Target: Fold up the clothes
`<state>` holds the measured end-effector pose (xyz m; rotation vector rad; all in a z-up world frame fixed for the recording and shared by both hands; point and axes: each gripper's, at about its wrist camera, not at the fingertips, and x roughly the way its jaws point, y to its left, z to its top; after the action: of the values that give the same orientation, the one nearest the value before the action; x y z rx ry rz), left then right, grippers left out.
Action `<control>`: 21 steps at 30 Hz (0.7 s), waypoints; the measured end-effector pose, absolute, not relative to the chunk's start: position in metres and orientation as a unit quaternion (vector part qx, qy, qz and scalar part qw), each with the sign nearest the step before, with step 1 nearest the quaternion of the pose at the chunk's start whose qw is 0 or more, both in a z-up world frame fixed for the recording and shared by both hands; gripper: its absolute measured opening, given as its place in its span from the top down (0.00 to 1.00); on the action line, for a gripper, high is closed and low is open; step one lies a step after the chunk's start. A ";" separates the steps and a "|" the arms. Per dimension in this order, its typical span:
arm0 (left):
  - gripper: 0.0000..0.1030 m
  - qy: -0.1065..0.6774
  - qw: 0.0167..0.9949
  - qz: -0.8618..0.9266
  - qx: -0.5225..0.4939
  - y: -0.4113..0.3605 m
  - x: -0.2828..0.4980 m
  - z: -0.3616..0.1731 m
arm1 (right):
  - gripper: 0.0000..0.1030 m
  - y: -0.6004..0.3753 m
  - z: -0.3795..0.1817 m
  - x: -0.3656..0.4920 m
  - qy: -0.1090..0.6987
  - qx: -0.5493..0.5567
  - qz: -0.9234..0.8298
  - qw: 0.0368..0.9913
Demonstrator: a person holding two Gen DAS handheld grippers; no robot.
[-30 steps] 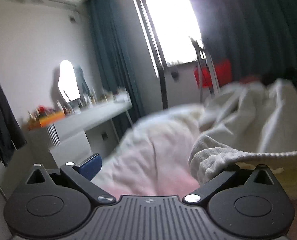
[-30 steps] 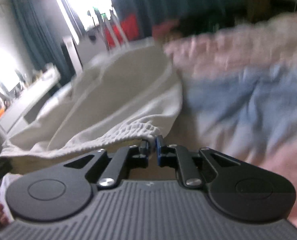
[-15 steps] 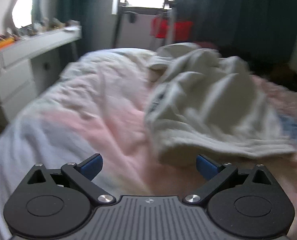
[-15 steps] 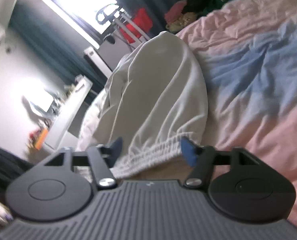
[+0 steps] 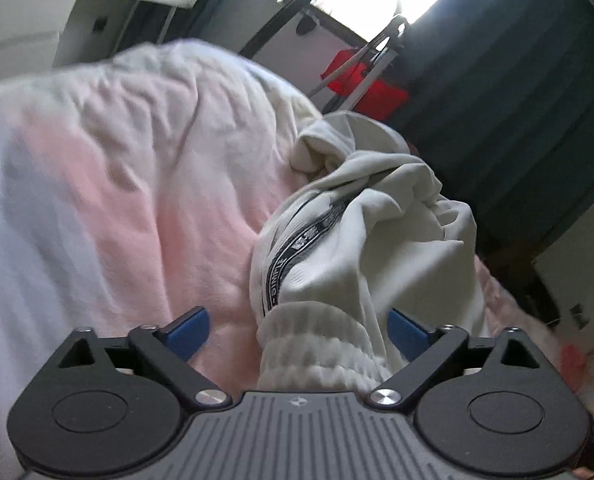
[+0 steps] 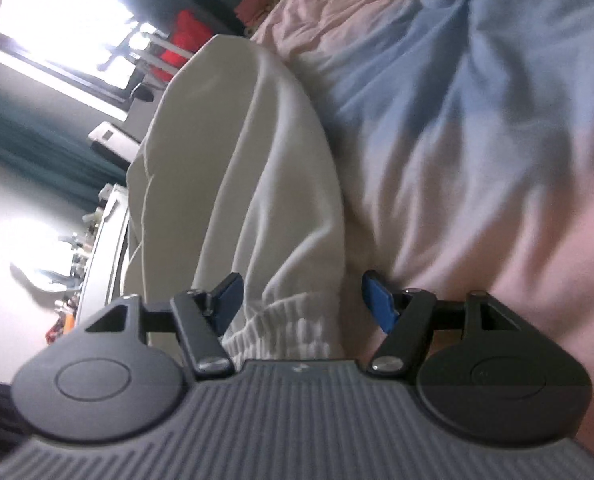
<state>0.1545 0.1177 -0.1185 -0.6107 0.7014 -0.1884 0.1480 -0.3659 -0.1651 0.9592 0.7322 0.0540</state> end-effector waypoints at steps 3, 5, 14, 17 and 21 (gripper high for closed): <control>0.27 0.335 0.889 -0.108 -0.293 0.117 0.159 -0.122 | 0.33 -0.360 -0.168 0.153 0.338 0.445 0.030 0.828; 0.43 0.343 0.887 -0.115 -0.286 0.113 0.162 -0.124 | 0.35 -0.357 -0.169 0.155 0.334 0.443 0.035 0.831; 0.82 0.353 0.881 -0.107 -0.296 0.135 0.177 -0.108 | 0.75 -0.328 -0.146 0.128 0.303 0.457 0.062 0.834; 0.84 0.333 0.892 -0.093 -0.290 0.151 0.196 -0.076 | 0.78 -0.301 -0.129 0.104 0.290 0.462 0.073 0.835; 0.86 0.305 0.909 -0.053 -0.279 0.191 0.232 -0.029 | 0.80 -0.243 -0.112 0.087 0.284 0.466 0.108 0.831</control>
<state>0.2317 0.1908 -0.0292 -0.5750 0.6294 -0.1084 0.0870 -0.2431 -0.1119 0.9879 0.6028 0.2288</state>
